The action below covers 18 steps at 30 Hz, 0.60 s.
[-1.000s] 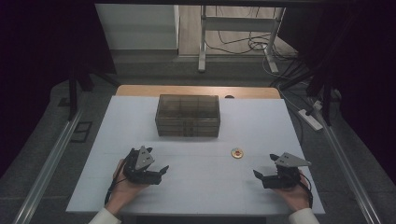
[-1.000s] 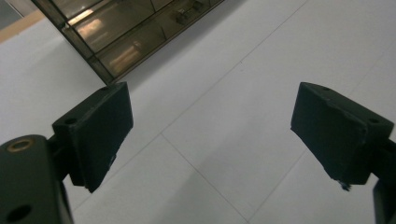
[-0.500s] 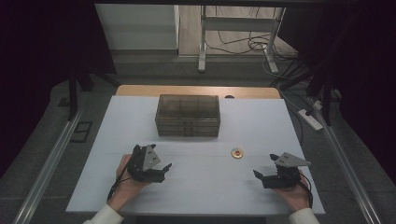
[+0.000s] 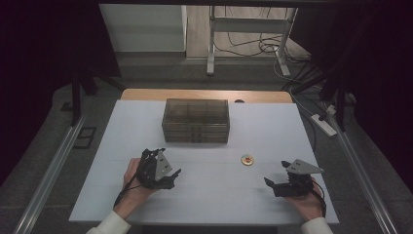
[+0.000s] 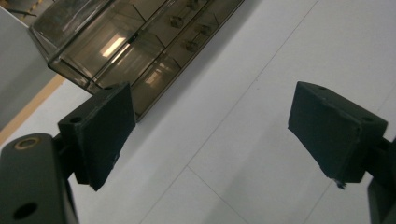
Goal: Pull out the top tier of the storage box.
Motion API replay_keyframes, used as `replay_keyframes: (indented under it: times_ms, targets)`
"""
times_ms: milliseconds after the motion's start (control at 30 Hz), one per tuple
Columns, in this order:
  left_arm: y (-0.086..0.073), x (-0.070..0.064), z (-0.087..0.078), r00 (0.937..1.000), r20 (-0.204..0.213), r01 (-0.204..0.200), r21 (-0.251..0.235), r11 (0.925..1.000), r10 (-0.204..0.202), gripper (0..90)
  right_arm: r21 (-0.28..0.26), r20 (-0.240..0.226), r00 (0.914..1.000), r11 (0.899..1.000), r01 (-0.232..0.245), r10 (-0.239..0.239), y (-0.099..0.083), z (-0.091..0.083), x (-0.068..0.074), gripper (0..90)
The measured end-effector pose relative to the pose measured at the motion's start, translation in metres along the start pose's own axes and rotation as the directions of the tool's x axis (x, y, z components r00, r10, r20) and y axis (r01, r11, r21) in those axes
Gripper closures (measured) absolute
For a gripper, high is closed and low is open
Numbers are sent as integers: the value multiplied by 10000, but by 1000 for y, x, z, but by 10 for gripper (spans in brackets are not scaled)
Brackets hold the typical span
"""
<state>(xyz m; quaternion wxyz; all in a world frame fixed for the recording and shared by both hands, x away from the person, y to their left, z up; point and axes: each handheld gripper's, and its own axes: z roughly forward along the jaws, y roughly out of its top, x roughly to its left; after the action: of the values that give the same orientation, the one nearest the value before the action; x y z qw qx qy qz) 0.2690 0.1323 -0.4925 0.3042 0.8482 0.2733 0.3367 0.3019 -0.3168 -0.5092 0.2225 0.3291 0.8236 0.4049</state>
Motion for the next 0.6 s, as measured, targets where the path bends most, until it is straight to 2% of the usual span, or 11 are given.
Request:
replay_keyframes:
  times_ms: [233, 600]
  targets:
    - [5, -4, 3, 9985, -289, -471, 87, 9989, 473, 145, -29, 31, 10000, 10000, -23, 23, 0, 0, 0, 77]
    - [13, -5, 7, 9944, -569, -886, 169, 9959, 895, 150, -92, 161, 9998, 9999, -67, 68, 0, -1, -1, 80]
